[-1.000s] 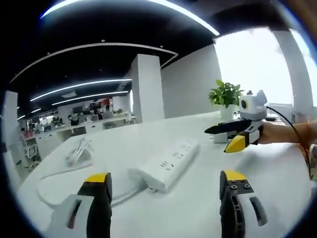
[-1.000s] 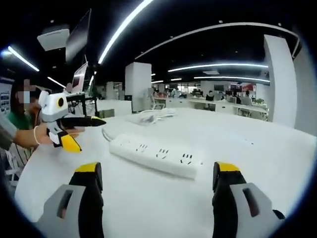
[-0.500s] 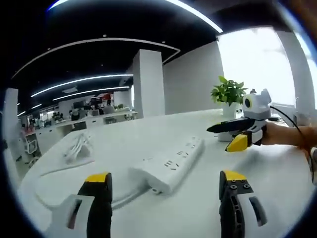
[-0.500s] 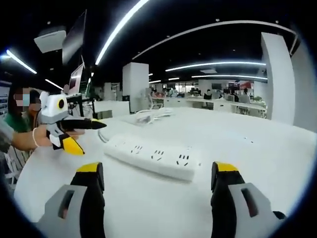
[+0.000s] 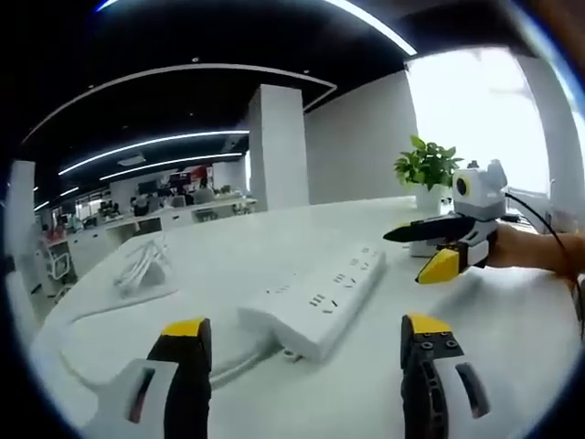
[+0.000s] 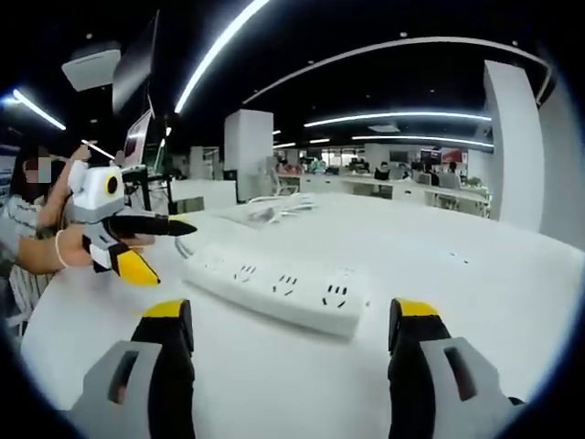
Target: Straighten the power strip on the desk, plug the charger into it
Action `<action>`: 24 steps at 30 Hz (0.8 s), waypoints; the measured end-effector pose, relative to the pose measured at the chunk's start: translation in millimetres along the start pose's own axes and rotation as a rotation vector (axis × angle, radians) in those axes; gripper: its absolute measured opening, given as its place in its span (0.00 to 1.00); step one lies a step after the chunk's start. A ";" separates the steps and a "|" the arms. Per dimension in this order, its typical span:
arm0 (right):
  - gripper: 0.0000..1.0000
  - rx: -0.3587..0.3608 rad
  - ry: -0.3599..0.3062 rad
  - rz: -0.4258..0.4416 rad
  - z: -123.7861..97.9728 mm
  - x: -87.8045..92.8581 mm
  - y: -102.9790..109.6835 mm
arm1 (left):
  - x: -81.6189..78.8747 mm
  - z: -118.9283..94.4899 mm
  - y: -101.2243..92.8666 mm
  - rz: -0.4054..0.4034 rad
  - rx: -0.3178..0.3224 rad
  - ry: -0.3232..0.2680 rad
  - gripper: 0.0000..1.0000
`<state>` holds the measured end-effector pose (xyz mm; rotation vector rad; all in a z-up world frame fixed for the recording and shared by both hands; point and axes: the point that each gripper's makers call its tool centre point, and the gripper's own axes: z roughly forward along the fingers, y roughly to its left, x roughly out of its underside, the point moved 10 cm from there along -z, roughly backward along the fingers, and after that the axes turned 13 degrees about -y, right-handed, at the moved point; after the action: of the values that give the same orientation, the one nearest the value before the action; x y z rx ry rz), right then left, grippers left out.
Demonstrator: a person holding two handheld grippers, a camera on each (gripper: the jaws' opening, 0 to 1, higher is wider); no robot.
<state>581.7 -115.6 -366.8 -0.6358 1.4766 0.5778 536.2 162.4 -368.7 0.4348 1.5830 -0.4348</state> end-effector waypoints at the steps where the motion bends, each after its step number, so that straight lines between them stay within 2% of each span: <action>1: 0.87 -0.001 0.001 0.004 0.4 0.3 -0.6 | 0.4 0.7 0.1 -0.003 0.000 0.005 0.87; 24: 0.81 -0.020 0.048 0.027 9.9 8.8 -5.9 | 9.3 13.0 6.5 -0.004 -0.008 0.062 0.78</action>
<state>593.1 -113.1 -375.4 -0.6500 1.5282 0.6019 550.2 161.3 -378.8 0.4423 1.6451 -0.4218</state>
